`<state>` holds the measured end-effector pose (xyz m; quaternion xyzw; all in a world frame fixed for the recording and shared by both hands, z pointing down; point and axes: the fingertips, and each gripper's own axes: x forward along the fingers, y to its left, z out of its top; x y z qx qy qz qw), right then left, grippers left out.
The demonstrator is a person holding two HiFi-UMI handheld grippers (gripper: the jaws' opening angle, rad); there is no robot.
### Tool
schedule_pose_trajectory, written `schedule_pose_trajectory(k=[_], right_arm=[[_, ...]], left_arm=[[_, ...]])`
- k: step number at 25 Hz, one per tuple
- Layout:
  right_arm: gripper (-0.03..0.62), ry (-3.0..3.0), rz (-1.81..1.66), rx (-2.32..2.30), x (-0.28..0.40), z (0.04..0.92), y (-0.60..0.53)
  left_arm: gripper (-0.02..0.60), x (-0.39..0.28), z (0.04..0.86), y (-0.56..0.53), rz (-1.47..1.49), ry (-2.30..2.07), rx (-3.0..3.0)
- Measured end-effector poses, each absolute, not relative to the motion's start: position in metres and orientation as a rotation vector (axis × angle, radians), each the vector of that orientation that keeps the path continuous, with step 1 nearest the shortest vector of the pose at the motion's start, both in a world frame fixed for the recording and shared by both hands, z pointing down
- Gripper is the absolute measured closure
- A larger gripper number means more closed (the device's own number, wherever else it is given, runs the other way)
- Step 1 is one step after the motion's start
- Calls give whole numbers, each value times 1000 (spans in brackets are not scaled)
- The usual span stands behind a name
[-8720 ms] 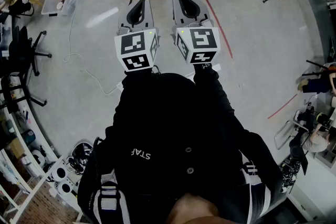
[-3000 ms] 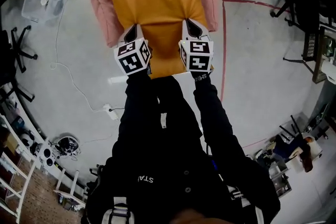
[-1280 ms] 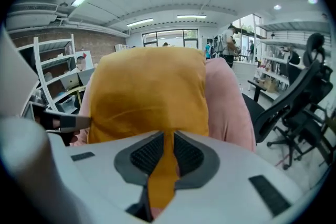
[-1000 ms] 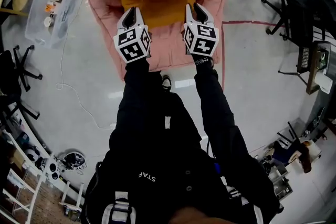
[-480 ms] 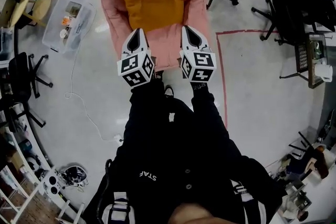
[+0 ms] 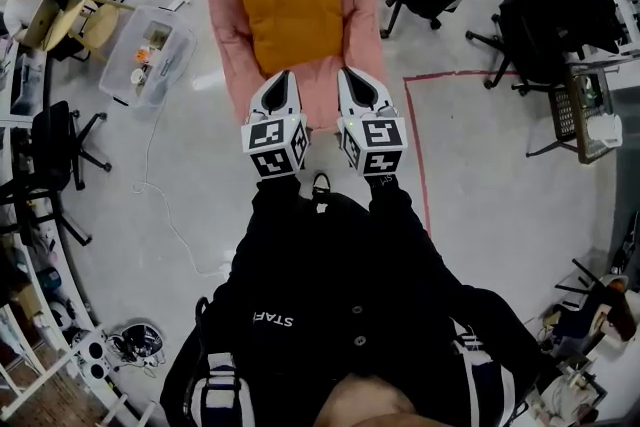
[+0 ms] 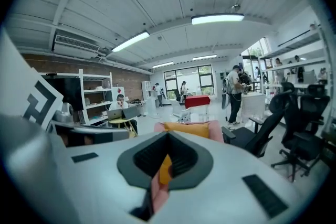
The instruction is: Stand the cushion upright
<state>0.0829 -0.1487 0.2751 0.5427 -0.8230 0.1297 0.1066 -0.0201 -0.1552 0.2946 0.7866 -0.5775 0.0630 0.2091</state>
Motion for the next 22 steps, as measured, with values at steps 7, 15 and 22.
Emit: schedule_pose_trajectory(k=[7, 15, 22], right_arm=[[580, -2478, 250, 1644, 66, 226, -135], [580, -2518, 118, 1679, 52, 191, -130], [580, -2511, 62, 1718, 57, 177, -134]], left_arm=[[580, -30, 239, -146, 123, -1653, 2305], [580, -22, 215, -146, 97, -1630, 2395], [580, -22, 202, -151, 83, -1633, 2441]])
